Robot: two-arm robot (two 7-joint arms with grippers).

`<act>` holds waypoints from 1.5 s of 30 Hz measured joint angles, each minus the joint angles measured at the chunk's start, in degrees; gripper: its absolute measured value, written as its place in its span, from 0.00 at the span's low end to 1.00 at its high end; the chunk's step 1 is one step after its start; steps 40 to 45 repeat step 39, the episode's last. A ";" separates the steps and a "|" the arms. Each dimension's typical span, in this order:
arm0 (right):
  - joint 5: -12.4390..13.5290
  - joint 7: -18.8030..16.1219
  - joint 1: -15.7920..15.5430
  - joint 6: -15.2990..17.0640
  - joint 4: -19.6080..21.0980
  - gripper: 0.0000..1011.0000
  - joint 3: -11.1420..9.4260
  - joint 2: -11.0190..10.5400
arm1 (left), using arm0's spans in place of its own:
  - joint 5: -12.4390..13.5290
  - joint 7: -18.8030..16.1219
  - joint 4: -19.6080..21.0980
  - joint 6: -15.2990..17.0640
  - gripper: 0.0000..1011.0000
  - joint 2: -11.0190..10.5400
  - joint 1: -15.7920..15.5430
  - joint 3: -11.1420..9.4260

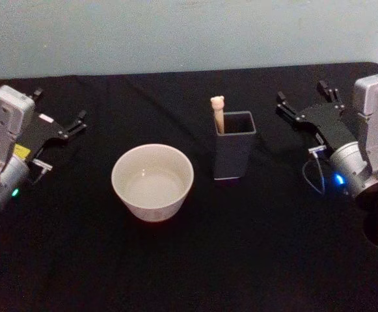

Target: Pick up the stirring spoon with one hand, stir inside the cup, then place it back in its original position.

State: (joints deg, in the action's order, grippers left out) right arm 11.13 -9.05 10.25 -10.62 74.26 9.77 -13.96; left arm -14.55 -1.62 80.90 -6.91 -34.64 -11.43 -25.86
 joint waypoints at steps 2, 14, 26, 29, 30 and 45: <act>-0.18 -0.07 0.00 0.14 -0.06 0.99 -0.09 0.10 | 0.00 0.00 0.00 0.00 0.99 0.00 0.00 0.00; -0.08 -0.23 0.01 0.07 -0.06 0.99 0.05 0.01 | 0.00 0.00 0.00 0.00 0.99 0.00 0.00 0.00; 0.06 -0.31 0.00 0.01 -0.04 0.99 0.12 -0.04 | 0.00 0.00 0.00 0.00 0.99 0.00 0.00 0.00; 0.10 -0.32 0.00 -0.01 -0.02 0.99 0.14 -0.06 | 0.00 0.00 0.00 0.00 0.99 0.00 0.00 0.00; 0.10 -0.32 0.00 -0.02 -0.02 0.99 0.14 -0.06 | 0.00 0.00 0.00 0.00 0.99 0.00 0.00 0.00; 0.16 -0.32 0.00 -0.04 0.00 0.99 0.14 -0.07 | 0.00 0.00 0.00 0.00 0.99 0.00 0.00 0.00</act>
